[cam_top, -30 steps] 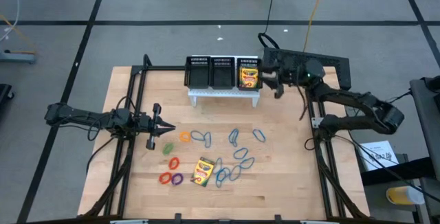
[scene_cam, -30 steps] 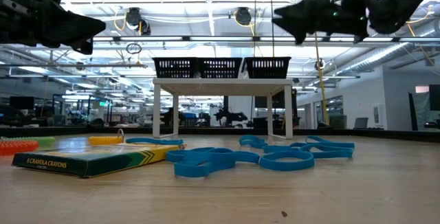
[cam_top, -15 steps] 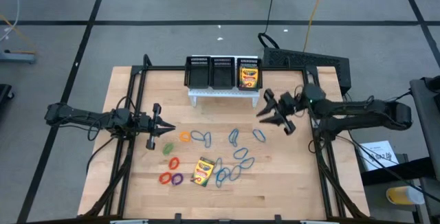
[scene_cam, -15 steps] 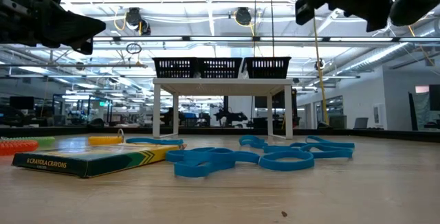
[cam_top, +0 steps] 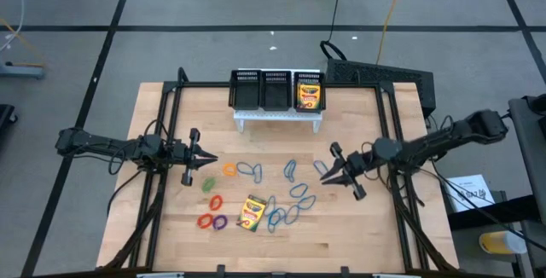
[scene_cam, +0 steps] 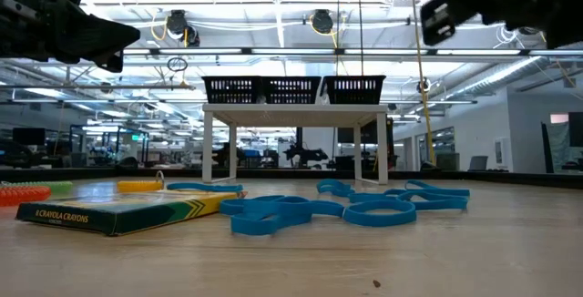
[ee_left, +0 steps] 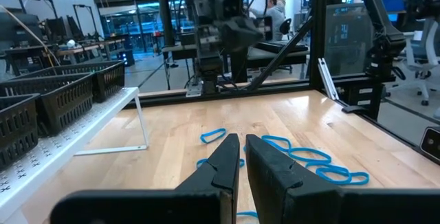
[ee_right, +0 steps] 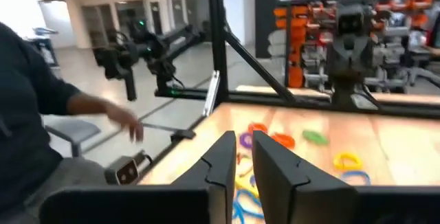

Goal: Pick & Place Office Desk Supplies
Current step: Put the crayon box into the right black bin

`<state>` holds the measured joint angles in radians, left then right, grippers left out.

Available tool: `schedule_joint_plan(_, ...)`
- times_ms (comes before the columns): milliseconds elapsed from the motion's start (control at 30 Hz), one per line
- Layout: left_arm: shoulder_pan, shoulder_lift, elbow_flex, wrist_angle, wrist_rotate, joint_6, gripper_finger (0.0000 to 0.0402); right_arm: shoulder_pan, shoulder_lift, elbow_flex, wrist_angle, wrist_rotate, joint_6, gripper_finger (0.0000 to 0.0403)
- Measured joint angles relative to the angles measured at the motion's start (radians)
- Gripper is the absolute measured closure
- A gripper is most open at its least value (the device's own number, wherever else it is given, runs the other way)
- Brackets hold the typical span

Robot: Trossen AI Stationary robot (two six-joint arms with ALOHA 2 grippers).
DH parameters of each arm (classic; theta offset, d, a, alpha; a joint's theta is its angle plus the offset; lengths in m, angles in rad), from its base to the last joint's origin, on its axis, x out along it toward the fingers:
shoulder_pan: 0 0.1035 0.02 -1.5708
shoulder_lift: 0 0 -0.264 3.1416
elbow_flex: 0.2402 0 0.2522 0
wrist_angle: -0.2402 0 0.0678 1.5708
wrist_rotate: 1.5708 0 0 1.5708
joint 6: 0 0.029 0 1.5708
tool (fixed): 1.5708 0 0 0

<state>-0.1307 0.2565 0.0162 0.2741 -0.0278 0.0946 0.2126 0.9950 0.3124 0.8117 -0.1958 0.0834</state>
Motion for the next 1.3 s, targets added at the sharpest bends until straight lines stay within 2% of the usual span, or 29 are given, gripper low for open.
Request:
schedule_joint_plan(200,0.000,0.000,0.000,0.000,0.000,0.002,0.0364,0.066,-0.003,-0.093,0.091,0.169,-0.007,0.0396)
schedule_joint_plan(400,0.000,0.000,0.000,0.000,0.000,0.001,0.0364,0.059,-0.062,-0.198,0.238,0.175,-0.001,0.0400)
schedule_joint_plan(633,0.000,0.000,0.000,0.000,0.000,-0.002,0.0364,0.020,-0.197,-0.251,0.229,0.175,0.001,0.0402)
schedule_joint_plan(1300,0.000,0.000,0.000,0.016,0.000,-0.002,0.0364,-0.094,-0.530,-0.255,-0.247,0.200,-0.062,0.0402)
